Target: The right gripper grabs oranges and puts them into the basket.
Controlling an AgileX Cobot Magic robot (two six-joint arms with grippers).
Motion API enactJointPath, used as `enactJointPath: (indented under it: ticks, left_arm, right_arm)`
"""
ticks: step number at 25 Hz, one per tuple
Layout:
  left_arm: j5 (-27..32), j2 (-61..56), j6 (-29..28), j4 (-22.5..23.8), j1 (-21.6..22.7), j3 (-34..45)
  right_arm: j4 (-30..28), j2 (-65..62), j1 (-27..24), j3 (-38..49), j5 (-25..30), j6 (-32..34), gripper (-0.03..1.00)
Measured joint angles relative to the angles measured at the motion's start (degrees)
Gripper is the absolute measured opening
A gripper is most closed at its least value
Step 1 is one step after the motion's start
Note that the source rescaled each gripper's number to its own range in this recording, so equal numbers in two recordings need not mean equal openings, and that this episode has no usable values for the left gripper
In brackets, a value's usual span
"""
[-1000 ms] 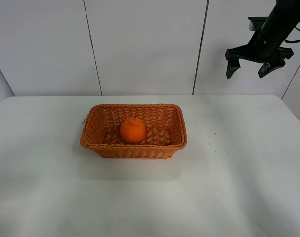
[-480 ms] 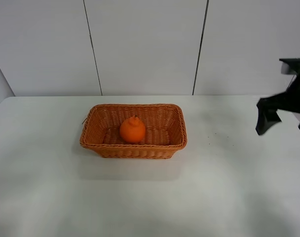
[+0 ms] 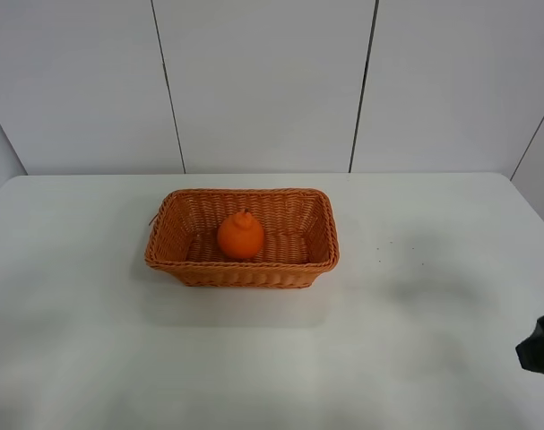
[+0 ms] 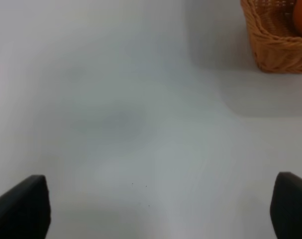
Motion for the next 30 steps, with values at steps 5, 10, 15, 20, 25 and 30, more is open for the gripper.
enactJointPath:
  ticks: [5,10,15,20,25,30]
  left_arm:
    - [0.00,0.00,0.00,0.00,0.00,0.00]
    - [0.00,0.00,0.00,0.00,0.00,0.00]
    - [0.00,0.00,0.00,0.00,0.00,0.00]
    - [0.00,0.00,0.00,0.00,0.00,0.00]
    - [0.00,0.00,0.00,0.00,0.00,0.00]
    - [0.00,0.00,0.00,0.00,0.00,0.00]
  right_arm:
    - [-0.51,-17.00,0.00,3.69,-1.02,0.00,1.00]
    - [-0.70,-30.11,0.00,3.88,-1.41,0.00,1.00]
    - [-0.70,-41.09,0.00,3.88,-1.41,0.00,1.00]
    - [-1.10,-46.32,0.00,3.88,-1.34,0.00,1.00]
    - [-1.10,-46.32,0.00,3.88,-1.34,0.00,1.00]
    - [-1.10,-46.32,0.00,3.88,-1.34,0.00,1.00]
